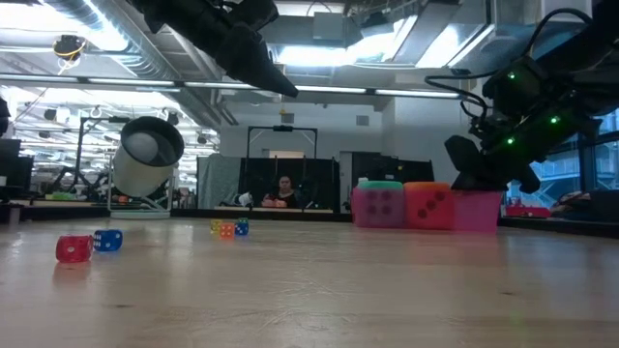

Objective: Pick & Place Dice
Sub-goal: Put the small light green dice into the red bin, then put the small green dice into the red bin

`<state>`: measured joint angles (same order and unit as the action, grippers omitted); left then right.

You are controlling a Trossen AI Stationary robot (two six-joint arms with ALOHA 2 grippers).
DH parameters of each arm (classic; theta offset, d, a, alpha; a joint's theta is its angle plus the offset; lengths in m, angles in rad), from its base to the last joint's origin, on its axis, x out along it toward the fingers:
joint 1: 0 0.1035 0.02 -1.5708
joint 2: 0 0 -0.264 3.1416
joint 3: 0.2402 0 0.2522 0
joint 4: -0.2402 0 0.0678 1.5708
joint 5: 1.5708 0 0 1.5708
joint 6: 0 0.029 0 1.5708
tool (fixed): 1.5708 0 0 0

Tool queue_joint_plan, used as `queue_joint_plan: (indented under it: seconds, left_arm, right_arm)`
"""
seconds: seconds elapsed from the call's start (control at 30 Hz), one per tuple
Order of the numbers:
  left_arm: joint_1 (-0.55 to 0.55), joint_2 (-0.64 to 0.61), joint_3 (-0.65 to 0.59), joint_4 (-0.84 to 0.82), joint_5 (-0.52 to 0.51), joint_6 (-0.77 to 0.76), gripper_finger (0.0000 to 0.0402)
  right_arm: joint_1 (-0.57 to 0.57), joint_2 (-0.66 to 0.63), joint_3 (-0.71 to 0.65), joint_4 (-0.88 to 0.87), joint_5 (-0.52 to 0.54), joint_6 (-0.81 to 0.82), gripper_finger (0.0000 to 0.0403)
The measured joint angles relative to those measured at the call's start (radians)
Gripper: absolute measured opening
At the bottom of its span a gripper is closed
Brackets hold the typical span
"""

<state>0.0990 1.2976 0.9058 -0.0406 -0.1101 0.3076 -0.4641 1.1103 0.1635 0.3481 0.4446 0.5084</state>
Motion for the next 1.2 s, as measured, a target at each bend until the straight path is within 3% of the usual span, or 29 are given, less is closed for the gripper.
queue_joint_plan:
  seconds: [0.27,0.73,1.1,1.2]
  left_arm:
    - [0.000,0.000,0.000,0.000,0.000,0.000,0.0184]
    - [0.000,0.000,0.000,0.000,0.000,0.001,0.0184]
    - [0.000,0.000,0.000,0.014,-0.003,0.001,0.0184]
    - [0.000,0.000,0.000,0.010,-0.007,0.001,0.0184]
  right_arm:
    - [0.000,0.000,0.000,0.008,-0.019,-0.024,0.0093]
    - [0.002,0.000,0.000,0.032,-0.021,-0.034,0.0194]
    - [0.063,-0.128,-0.002,0.152,-0.049,-0.162,0.0191]
    - [0.082,-0.182,-0.002,0.178,-0.126,-0.232,0.0187]
